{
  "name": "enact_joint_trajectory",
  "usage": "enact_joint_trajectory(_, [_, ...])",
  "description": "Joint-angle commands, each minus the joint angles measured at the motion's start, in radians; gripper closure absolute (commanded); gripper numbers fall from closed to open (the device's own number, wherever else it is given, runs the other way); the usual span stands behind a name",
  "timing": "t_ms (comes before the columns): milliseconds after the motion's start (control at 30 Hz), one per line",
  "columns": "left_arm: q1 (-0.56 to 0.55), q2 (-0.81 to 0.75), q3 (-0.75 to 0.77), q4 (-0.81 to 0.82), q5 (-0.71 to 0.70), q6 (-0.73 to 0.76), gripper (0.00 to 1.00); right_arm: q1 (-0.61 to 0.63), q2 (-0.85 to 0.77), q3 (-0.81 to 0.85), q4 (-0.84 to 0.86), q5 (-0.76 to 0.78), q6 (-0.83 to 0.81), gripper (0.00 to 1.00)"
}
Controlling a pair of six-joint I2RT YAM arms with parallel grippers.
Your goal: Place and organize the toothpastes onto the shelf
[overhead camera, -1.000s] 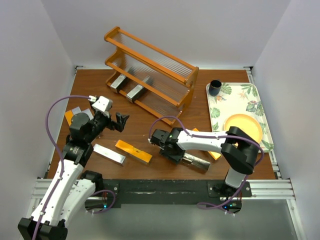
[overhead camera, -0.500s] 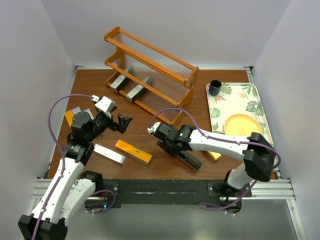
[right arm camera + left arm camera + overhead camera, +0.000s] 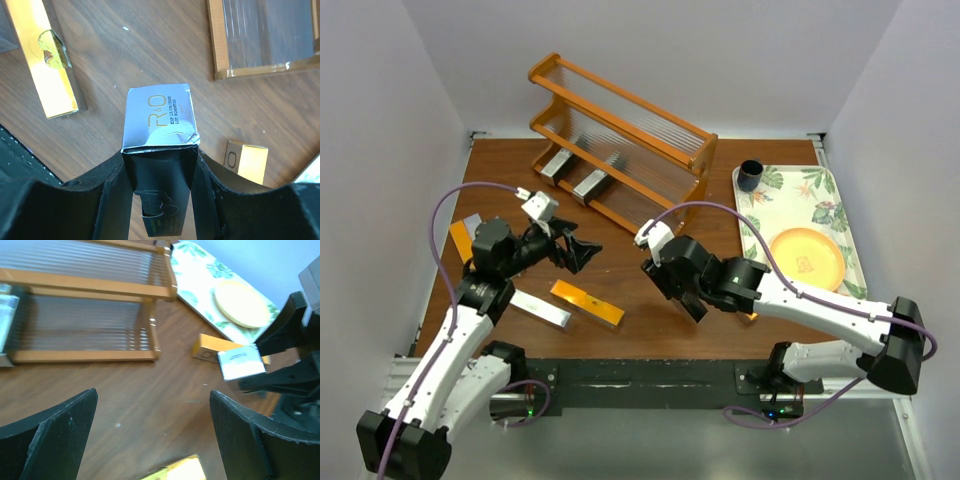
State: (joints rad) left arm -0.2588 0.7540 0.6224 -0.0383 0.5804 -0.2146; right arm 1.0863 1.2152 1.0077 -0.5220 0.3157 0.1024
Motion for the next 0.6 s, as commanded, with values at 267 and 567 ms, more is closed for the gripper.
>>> enact_joint_trajectory(267, [-0.212, 0.172, 0.164, -0.101, -0.062, -0.419, 0.0, 0.001, -0.051, -0.064, 0.198, -0.099, -0.216, 0.82])
enact_joint_trajectory(567, [-0.235, 0.229, 0.178, -0.129, -0.083, -0.578, 0.0, 0.001, -0.08, -0.087, 0.267, -0.208, -0.293, 0.81])
